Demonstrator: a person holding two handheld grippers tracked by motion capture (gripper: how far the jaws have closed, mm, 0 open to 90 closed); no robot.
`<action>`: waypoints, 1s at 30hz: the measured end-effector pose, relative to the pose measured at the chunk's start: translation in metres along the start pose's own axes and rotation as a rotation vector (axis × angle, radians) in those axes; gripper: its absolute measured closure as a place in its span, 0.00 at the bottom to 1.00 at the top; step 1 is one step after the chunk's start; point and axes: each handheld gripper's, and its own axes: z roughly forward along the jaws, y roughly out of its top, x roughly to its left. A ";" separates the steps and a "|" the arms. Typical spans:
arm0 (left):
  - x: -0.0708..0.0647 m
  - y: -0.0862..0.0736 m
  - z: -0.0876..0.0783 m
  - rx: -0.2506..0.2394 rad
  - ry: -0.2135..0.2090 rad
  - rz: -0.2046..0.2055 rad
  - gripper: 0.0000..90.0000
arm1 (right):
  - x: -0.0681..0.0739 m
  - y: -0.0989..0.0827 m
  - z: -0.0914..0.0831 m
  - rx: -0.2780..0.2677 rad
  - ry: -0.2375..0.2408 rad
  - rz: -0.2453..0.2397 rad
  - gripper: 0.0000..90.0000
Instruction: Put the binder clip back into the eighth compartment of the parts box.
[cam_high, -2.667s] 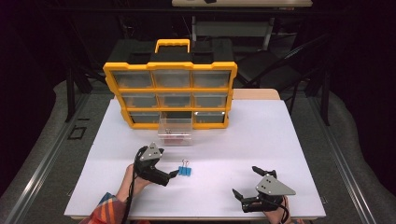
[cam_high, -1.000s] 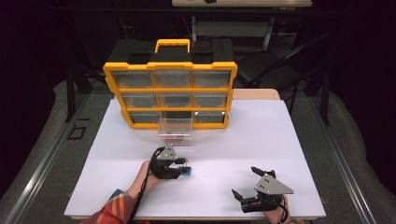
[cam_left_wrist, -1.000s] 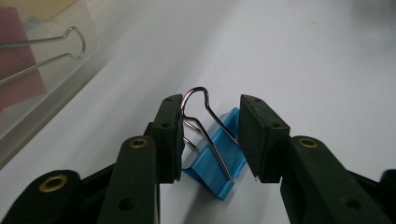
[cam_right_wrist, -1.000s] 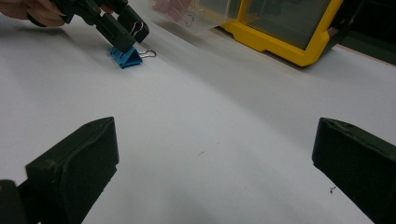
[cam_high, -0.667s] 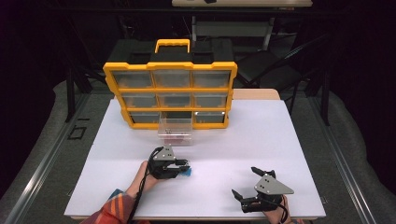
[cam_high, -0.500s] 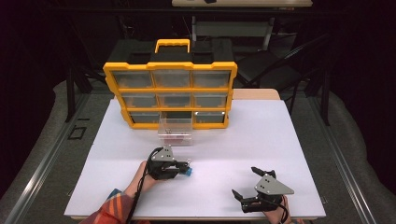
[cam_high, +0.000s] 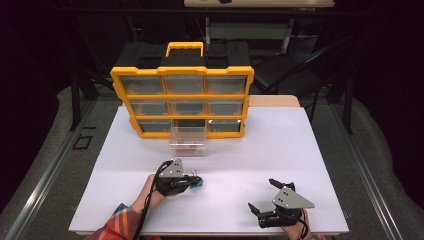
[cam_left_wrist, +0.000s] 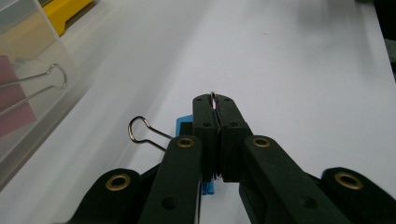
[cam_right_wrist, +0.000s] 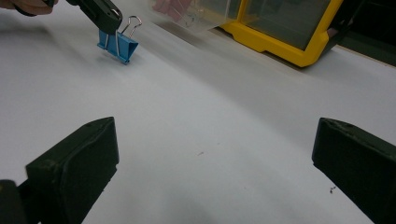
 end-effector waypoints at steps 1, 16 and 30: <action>0.000 0.000 -0.001 -0.001 0.002 0.001 0.98 | 0.000 0.000 0.000 0.001 -0.001 -0.001 0.00; -0.001 -0.001 -0.011 -0.013 0.086 0.006 0.98 | 0.000 -0.001 0.002 0.007 -0.003 0.001 0.00; 0.010 -0.009 -0.032 -0.016 0.155 -0.029 0.98 | 0.000 -0.001 0.001 0.003 -0.006 0.001 0.00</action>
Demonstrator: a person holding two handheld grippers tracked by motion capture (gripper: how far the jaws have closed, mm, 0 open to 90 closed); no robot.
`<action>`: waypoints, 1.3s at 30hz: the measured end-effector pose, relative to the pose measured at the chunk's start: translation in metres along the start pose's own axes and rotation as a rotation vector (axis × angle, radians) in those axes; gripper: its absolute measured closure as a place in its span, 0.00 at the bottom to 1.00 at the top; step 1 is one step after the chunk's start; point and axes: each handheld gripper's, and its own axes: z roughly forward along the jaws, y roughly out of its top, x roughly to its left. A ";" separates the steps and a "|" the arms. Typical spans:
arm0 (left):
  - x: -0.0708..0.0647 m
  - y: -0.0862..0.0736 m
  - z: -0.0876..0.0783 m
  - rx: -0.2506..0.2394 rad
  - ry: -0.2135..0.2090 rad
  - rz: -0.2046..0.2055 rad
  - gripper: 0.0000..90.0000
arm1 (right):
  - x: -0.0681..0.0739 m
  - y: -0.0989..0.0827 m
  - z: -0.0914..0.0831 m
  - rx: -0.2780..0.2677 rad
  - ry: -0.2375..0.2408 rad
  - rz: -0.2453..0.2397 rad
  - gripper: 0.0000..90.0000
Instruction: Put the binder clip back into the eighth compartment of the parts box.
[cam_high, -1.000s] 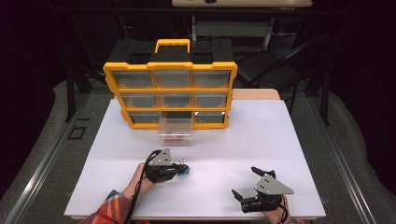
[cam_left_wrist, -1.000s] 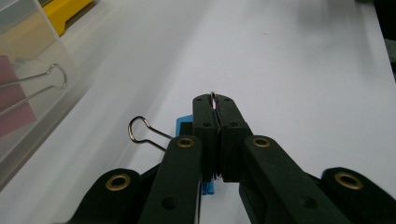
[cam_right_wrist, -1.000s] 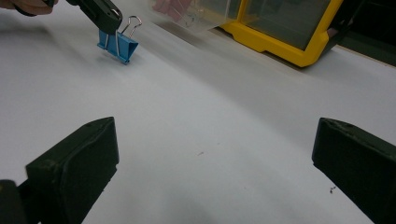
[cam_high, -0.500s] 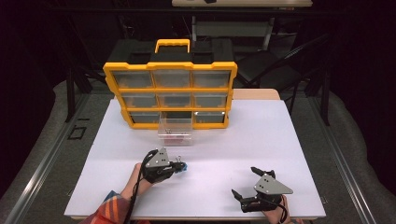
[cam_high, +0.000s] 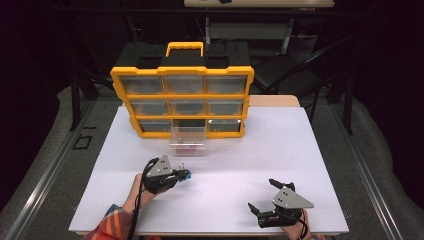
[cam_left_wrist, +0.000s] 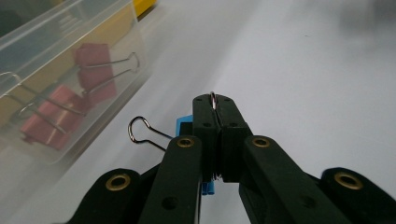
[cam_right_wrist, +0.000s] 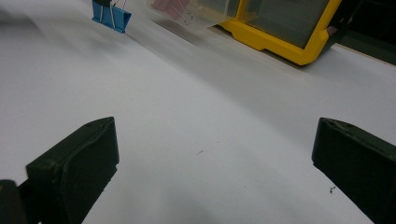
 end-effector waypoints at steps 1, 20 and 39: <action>0.001 0.000 -0.002 -0.002 0.007 -0.003 0.98 | 0.000 0.000 0.000 0.001 0.000 -0.001 0.00; 0.025 -0.010 -0.030 -0.020 0.126 -0.067 0.98 | 0.000 0.000 0.000 -0.001 0.000 0.001 0.00; 0.047 -0.015 -0.043 0.019 0.198 -0.137 0.98 | 0.000 0.000 0.000 0.003 0.001 0.002 0.00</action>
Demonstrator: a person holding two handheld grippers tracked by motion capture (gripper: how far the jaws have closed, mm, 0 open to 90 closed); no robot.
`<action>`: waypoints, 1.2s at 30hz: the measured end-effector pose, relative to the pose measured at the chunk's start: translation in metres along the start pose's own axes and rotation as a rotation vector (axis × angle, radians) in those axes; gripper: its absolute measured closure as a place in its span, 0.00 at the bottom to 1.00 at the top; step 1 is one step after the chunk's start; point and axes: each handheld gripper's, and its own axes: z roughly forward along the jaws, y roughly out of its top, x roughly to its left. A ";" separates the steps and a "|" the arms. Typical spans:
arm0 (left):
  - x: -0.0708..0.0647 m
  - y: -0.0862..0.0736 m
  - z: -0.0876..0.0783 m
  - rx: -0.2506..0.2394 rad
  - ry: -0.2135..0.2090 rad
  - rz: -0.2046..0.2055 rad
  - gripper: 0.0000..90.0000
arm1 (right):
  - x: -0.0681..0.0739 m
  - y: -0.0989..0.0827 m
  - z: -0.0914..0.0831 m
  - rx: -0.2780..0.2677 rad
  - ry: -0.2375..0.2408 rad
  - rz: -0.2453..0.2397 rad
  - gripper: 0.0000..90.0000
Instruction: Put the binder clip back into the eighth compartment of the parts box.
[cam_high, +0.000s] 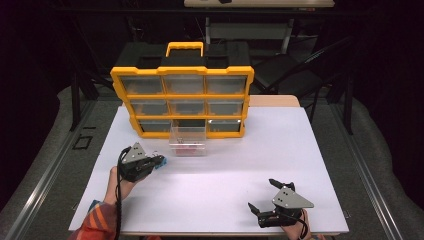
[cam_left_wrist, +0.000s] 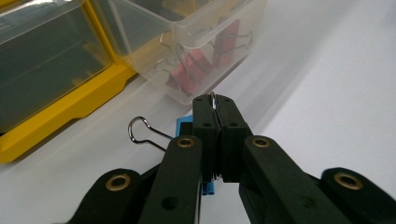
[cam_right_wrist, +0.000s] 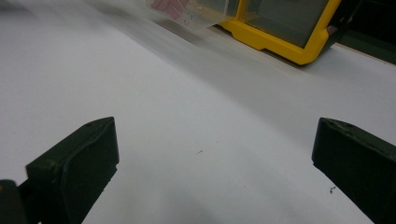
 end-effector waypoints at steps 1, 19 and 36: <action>0.001 0.000 -0.001 -0.002 0.003 -0.005 0.98 | 0.000 0.000 0.000 0.001 0.000 -0.001 0.00; 0.018 0.009 -0.005 0.009 0.082 -0.046 0.98 | -0.002 0.001 0.001 -0.012 0.011 0.008 0.00; 0.027 0.045 -0.021 -0.045 0.135 -0.024 0.98 | 0.003 0.002 0.002 -0.004 0.015 0.000 0.00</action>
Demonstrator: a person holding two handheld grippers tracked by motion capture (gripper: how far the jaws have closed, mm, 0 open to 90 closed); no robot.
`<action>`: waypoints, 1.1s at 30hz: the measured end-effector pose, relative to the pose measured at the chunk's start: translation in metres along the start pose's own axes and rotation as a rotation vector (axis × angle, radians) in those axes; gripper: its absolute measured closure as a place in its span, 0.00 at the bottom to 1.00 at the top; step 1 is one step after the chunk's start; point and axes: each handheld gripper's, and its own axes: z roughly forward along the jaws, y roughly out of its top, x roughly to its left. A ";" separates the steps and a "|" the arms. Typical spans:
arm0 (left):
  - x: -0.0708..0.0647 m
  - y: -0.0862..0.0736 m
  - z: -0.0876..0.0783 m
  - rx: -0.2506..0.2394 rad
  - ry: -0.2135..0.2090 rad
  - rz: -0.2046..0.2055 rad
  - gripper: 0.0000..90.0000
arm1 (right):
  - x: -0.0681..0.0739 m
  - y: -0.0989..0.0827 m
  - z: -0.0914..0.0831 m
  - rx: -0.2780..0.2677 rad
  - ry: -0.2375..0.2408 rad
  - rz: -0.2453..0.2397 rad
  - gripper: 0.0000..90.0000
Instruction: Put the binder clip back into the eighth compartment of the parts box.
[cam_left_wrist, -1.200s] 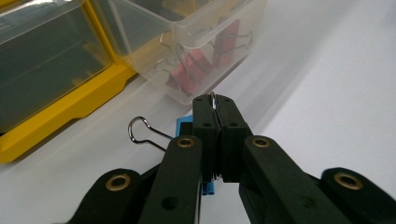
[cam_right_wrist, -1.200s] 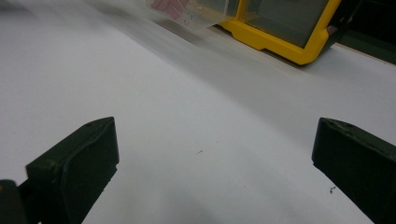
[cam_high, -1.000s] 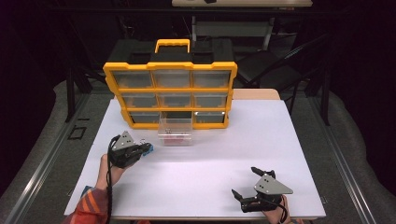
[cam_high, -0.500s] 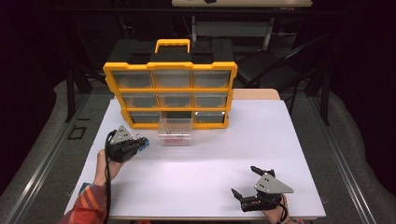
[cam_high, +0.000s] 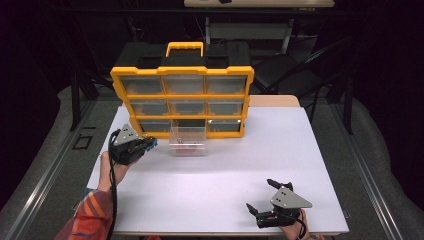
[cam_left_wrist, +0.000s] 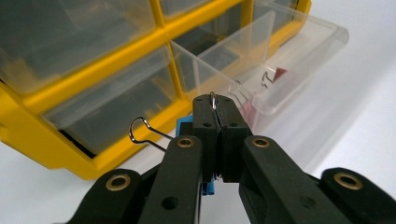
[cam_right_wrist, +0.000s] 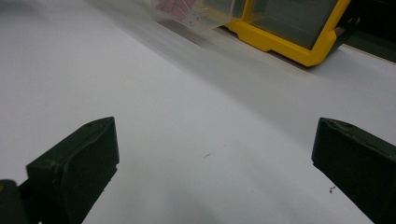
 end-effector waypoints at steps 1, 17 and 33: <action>0.000 0.004 0.000 -0.006 0.003 0.001 0.98 | 0.000 0.000 0.000 0.002 0.000 0.001 0.00; -0.024 0.064 0.026 -0.066 -0.056 0.077 0.98 | -0.001 0.001 -0.002 -0.007 0.000 -0.001 0.00; -0.035 0.044 0.031 -0.070 -0.057 -0.010 0.17 | -0.003 0.000 -0.003 -0.007 0.001 0.005 0.00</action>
